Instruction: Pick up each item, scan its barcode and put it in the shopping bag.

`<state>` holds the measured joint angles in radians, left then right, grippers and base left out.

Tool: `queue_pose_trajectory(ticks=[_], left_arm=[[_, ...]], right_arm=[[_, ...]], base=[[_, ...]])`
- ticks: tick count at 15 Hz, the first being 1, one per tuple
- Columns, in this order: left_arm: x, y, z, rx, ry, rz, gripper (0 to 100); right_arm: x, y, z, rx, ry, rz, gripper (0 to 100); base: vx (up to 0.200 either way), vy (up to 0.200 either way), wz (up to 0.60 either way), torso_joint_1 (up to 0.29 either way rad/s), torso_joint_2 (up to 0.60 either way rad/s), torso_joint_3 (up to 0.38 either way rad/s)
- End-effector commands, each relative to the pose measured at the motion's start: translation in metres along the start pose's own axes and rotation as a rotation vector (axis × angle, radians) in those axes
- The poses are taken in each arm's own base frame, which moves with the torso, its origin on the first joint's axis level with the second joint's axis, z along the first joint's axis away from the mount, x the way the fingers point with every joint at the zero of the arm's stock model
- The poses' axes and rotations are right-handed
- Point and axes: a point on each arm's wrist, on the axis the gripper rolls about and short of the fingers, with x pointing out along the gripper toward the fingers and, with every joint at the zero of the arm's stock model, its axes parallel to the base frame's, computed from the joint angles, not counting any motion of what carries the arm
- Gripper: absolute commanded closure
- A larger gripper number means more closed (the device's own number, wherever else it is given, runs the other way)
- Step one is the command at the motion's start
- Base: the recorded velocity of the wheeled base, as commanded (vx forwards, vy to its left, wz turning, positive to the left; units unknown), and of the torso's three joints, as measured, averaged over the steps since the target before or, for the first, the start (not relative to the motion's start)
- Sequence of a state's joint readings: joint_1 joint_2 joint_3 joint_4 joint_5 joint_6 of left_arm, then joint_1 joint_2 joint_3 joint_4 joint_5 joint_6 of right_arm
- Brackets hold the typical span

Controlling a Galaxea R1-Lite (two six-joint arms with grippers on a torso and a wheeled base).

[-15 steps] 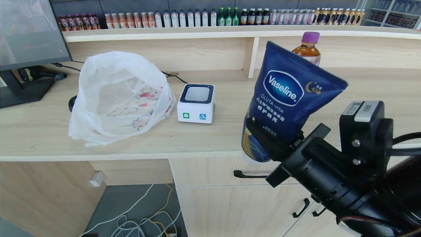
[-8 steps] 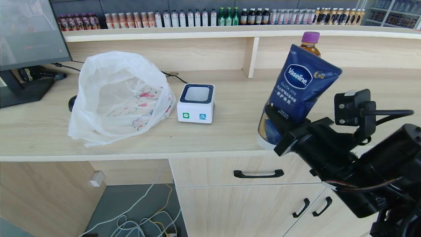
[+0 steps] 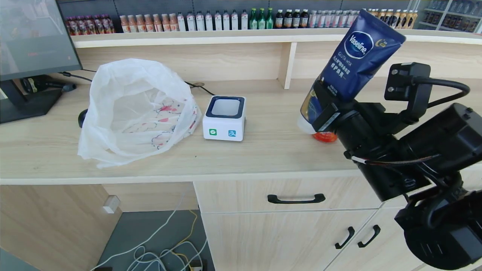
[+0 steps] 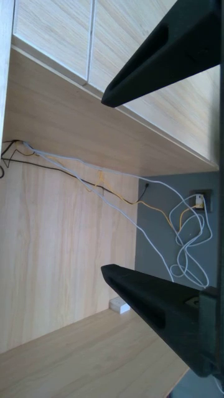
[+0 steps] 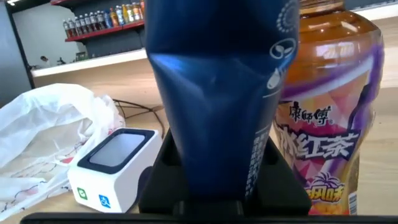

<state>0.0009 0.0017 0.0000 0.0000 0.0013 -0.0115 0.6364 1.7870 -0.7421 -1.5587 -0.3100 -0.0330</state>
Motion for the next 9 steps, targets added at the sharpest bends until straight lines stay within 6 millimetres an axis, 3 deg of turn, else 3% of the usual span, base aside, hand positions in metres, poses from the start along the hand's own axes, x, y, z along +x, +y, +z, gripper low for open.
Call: queue_pose_trajectory(ticks=[1, 9], left_arm=[[0.000, 0.000, 0.000, -0.001, 0.000, 0.001, 0], [0.000, 0.000, 0.000, -0.004, 0.000, 0.001, 0]], right_arm=[[0.008, 0.002, -0.002, 0.003, -0.015, -0.001, 100], [0.004, -0.001, 0.013, 0.009, -0.045, -0.002, 100]], base=[[0.000, 0.200, 0.00, 0.002, 0.01, 0.002], [0.000, 0.200, 0.00, 0.002, 0.00, -0.001]])
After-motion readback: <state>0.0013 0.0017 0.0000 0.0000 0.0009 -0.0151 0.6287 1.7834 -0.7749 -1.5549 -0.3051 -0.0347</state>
